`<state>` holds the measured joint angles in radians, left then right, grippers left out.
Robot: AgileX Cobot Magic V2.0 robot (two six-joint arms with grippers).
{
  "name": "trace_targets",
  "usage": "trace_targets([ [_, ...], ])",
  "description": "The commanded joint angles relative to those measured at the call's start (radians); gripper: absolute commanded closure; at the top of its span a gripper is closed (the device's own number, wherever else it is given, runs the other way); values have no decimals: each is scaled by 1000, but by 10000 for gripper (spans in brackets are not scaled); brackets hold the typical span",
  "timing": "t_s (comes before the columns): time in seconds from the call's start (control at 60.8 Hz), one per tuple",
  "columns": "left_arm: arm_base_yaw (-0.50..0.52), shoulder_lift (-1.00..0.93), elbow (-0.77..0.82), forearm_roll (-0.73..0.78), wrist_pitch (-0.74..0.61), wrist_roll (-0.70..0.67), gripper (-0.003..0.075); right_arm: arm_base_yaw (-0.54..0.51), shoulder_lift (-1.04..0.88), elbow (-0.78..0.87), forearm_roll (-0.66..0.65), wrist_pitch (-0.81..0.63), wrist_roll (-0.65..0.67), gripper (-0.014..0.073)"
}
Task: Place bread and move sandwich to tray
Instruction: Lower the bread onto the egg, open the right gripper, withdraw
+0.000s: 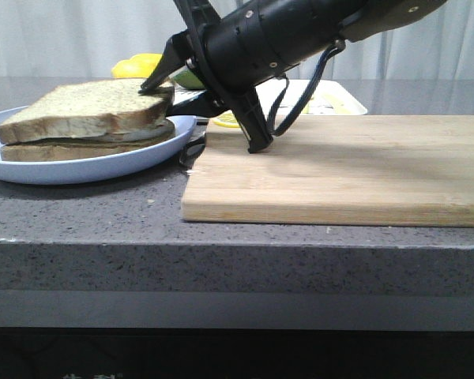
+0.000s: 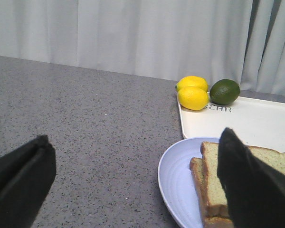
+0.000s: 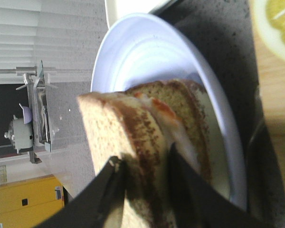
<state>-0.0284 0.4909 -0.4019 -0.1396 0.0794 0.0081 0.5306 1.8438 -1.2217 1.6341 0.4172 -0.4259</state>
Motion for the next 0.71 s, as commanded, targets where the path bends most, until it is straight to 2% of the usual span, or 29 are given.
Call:
trace_targets([
  [0.0,-8,7,-33,-7,-86,-8,48,-2,-41,-4,-17,33,-4,189],
  [0.099,-8,7,-33,-7,-86,-8,48,-4,-51,-4,-16,33,-4,141],
  [0.313,-8,7,-33,-7,-86,-8,48,-31,-127,-4,-43,42,-4,139],
  [0.576,-8,7,-33,-7,-86,-8,48,-65,-261,-1,-303,91,-4,146],
  [0.691,-8,7,-33,-7,-86,-8,48,-101,-340,-1,-457,116,-4,216],
])
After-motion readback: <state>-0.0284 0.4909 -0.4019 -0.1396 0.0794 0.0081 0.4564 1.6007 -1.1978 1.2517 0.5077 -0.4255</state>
